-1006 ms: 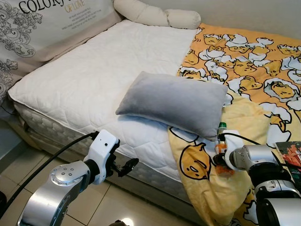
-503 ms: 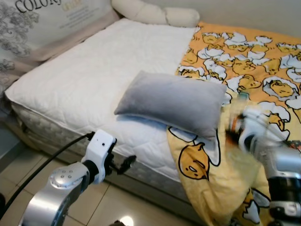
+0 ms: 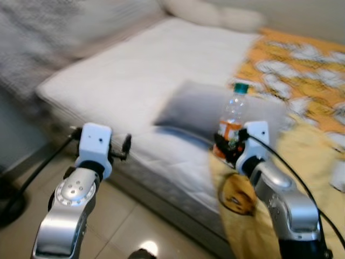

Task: Clean up the room

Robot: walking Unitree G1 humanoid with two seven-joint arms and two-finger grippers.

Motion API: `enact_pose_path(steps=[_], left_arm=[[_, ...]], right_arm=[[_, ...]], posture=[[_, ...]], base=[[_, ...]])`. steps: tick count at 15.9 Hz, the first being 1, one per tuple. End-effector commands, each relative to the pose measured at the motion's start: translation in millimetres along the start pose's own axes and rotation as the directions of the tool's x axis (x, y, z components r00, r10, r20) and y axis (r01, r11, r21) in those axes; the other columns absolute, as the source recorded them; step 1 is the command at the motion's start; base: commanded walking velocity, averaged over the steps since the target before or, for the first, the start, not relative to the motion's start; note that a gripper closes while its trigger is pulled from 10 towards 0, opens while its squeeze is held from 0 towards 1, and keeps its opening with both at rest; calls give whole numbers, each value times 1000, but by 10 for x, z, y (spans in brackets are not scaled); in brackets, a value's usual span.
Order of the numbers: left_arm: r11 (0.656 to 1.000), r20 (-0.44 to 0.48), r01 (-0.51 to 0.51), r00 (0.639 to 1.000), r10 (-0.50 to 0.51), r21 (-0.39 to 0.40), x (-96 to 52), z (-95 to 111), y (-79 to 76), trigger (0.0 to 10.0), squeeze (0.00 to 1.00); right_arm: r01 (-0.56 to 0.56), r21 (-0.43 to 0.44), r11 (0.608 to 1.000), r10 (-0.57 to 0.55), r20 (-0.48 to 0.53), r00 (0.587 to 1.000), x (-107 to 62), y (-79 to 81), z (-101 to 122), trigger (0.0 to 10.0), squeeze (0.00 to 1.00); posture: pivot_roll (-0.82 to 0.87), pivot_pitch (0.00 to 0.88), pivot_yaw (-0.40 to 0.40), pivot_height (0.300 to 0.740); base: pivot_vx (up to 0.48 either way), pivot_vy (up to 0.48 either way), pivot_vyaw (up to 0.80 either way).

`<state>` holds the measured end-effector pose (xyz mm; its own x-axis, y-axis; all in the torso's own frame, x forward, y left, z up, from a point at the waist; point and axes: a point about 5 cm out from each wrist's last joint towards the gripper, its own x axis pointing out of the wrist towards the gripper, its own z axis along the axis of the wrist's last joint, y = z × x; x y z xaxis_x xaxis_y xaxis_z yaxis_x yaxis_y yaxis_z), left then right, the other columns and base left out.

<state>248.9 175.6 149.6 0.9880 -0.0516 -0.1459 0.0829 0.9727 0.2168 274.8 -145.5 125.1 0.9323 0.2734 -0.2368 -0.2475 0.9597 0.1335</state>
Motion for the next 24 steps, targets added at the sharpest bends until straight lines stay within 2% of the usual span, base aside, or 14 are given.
enact_pose_path(steps=[1, 3, 4, 5, 8, 10, 12, 14, 15, 16, 17, 19, 21, 24], left_arm=[[1000, -24, -10, 1000, 9, -25, -1, -51, -14, 10000, 0], [999, -74, 5, 997, -9, -52, -15, -133, -75, 10000, 0], [998, -68, 55, 996, -57, -24, -31, -164, -146, 10000, 0], [998, -64, 61, 996, -62, -17, -29, -166, -157, 10000, 0], [999, -54, 38, 998, -40, -37, 16, -138, -108, 10000, 0], [999, -56, 19, 998, -21, -45, 47, -130, -71, 10000, 0], [997, -62, 10, 998, -15, -73, 59, -129, -56, 10000, 0], [998, -49, 13, 999, -16, -60, 71, -101, -38, 10000, 0], [998, -47, 7, 999, -10, -59, 82, -93, -19, 10000, 0], [998, -46, 5, 999, -8, -60, 85, -95, -10, 10000, 0], [998, -46, 5, 999, -8, -61, 86, -97, -4, 10000, 0], [998, -44, 3, 999, -5, -60, 88, -98, 1, 10000, 0], [998, -44, 8, 999, -10, -59, 90, -95, -8, 10000, 0], [998, -45, 16, 999, -19, -59, 88, -102, -19, 10000, 0]], right_arm=[[31, -17, 999, -31, 25, 999, -58, -13, 17, 10000, 0], [7, -71, 997, -6, 15, 1000, -61, 29, -12, 10000, 0], [4, -74, 997, -3, 10, 1000, -59, 41, -25, 10000, 0], [2, -72, 997, -1, 6, 1000, -57, 49, -36, 10000, 0], [22, -80, 997, -20, 29, 999, -25, 98, -18, 10000, 0], [51, -38, 998, -49, 47, 998, 19, 89, -4, 10000, 0], [44, -79, 996, -41, 34, 999, 30, 89, -36, 10000, 0], [74, -83, 994, -73, 20, 997, 49, 66, -89, 10000, 0], [78, -159, 984, -74, 32, 997, 64, 59, -96, 10000, 0], [-6, -144, 990, 3, -17, 1000, 59, 99, -147, 10000, 0], [-82, -77, 994, 79, -36, 996, 49, 144, -176, 10000, 0], [-112, -157, 981, 108, -36, 994, 20, 218, -198, 10000, 0], [-153, -164, 975, 149, -37, 988, 18, 281, -214, 10000, 0], [-167, -166, 972, 162, -45, 986, 19, 278, -230, 10000, 0]], posture=[[-17, 0, 25, 740], [-25, 0, 27, 740], [-18, 0, 25, 740], [-13, 0, 25, 740], [-13, 0, 28, 740], [-8, 0, 31, 740], [-4, 0, 36, 740], [-5, 0, 40, 740], [-8, 0, 43, 740], [-6, 0, 42, 740], [-4, 0, 41, 740], [2, 0, 39, 740], [2, 0, 39, 740], [2, 0, 40, 740]], base=[[0, 0, 800], [0, 0, 800], [0, 0, 800], [0, 0, 800], [191, 0, 800], [360, 0, 0], [413, 0, 0], [444, 0, 0], [446, 0, 0], [446, 0, 0], [446, 0, 0], [433, 0, 800], [426, 0, 800], [416, 0, 800]])
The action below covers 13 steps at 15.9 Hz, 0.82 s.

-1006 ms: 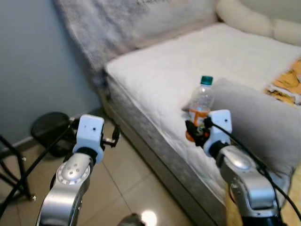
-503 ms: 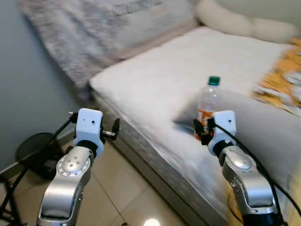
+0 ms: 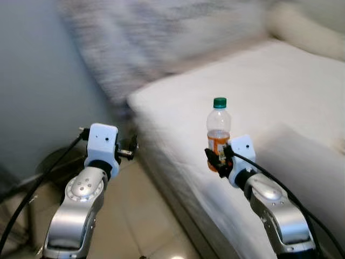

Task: Clean up the room

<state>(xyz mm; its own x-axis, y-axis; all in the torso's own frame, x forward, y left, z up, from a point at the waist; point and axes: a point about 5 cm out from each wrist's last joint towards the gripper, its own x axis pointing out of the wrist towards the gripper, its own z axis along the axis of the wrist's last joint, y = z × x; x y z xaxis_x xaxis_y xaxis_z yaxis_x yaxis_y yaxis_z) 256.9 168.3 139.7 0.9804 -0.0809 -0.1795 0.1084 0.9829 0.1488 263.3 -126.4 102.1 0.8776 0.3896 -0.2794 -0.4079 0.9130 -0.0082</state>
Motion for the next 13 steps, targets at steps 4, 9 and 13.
enact_pose_path(steps=[4, 9, 13], left_arm=[[1000, -20, -23, 1000, 23, 8, -17, -44, 73, 10000, 0], [1000, -22, -21, 1000, 22, 7, -18, -49, 85, 10000, 0], [1000, -21, -14, 1000, 14, 14, -20, -67, 66, 10000, 0]], right_arm=[[-45, 3, 999, 45, 16, 999, 19, 75, 8, 10000, 0], [-50, 2, 999, 50, 12, 999, 26, 84, -3, 10000, 0], [-12, 55, 998, 11, 10, 1000, 23, 18, -35, 10000, 0]], posture=[[3, 0, 39, 740], [2, 0, 45, 740], [4, 0, 47, 740]], base=[[411, 0, 800], [394, 0, 800], [379, 0, 600]])
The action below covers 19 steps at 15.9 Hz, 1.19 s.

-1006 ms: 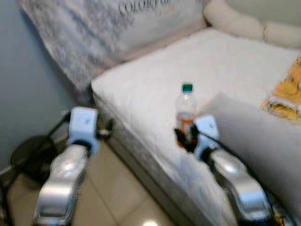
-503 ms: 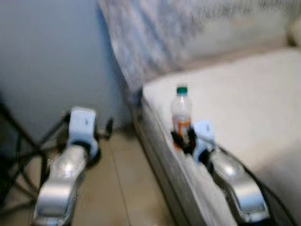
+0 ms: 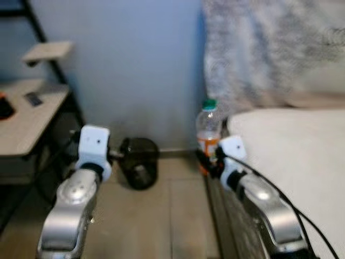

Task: Clean up the room

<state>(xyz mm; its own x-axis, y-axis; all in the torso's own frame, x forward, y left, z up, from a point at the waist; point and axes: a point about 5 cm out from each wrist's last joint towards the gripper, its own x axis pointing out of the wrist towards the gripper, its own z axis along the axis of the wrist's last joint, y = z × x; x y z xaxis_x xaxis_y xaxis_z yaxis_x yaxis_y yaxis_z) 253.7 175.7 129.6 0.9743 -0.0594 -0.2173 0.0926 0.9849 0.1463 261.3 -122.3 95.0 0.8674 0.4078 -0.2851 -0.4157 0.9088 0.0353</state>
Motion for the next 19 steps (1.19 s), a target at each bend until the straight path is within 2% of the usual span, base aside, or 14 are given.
enact_pose_path(steps=[1, 3, 6, 8, 14, 19], left_arm=[[1000, 27, 9, 1000, -9, 9, -10, 36, 4, 10000, 0], [1000, 29, 14, 999, -14, 6, -33, -18, 4, 10000, 0], [1000, 23, 23, 999, -23, 16, -76, -113, 45, 10000, 0], [999, 7, 26, 1000, -26, 31, -91, -172, 93, 10000, 0], [998, 14, 40, 999, -41, 46, -78, -199, 96, 10000, 0], [998, 17, 51, 999, -51, 47, -58, -197, 82, 10000, 0]], right_arm=[[23, 35, 999, -24, 7, 1000, -3, -47, 12, 10000, 0], [40, 50, 998, -39, -15, 999, -12, -76, -34, 10000, 0], [56, -10, 998, -57, -43, 997, -67, -176, -125, 10000, 0], [91, 9, 996, -91, -42, 995, -63, -225, -131, 10000, 0], [91, 14, 996, -90, -66, 994, -26, -196, -180, 10000, 0], [65, -39, 997, -67, -64, 996, -3, -195, -159, 10000, 0]], posture=[[4, 0, 48, 740], [3, 0, 48, 740], [13, 0, 43, 740], [15, 0, 42, 740], [18, 0, 42, 740], [14, 0, 48, 740]], base=[[360, 0, 0], [353, 0, 0], [329, 0, 0], [324, 0, 0], [323, 0, 0], [320, 0, 0]])
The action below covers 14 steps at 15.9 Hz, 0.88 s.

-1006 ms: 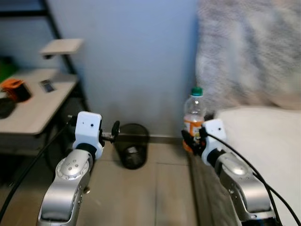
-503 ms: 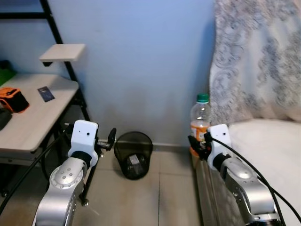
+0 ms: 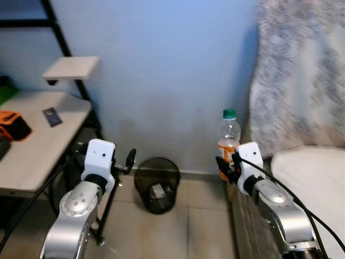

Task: Clean up the room

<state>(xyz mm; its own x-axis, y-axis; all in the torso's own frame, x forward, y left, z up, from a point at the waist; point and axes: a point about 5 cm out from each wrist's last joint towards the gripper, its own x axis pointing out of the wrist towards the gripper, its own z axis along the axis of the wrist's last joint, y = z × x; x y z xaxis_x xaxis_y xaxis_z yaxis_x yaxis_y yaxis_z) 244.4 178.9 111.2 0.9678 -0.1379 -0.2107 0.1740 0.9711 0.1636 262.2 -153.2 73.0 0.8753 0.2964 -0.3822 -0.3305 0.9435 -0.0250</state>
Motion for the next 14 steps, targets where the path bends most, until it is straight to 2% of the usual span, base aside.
enact_pose_path(steps=[1, 4, 14], left_arm=[[1000, -2, -24, 1000, 24, 9, -7, 2, 89, 10000, 0], [1000, -2, -19, 1000, 19, 5, -4, 3, 83, 10000, 0], [1000, -8, 2, 1000, -2, 2, 6, -4, 58, 10000, 0]], right_arm=[[-44, -15, 999, 45, 37, 998, 39, 114, 82, 10000, 0], [-48, -24, 999, 49, 36, 998, 47, 130, 76, 10000, 0], [-28, -42, 999, 27, -24, 999, 70, 123, -17, 10000, 0]], posture=[[15, 0, 50, 740], [17, 0, 50, 740], [21, 0, 48, 740]], base=[[319, 0, 800], [321, 0, 800], [323, 0, 0]])
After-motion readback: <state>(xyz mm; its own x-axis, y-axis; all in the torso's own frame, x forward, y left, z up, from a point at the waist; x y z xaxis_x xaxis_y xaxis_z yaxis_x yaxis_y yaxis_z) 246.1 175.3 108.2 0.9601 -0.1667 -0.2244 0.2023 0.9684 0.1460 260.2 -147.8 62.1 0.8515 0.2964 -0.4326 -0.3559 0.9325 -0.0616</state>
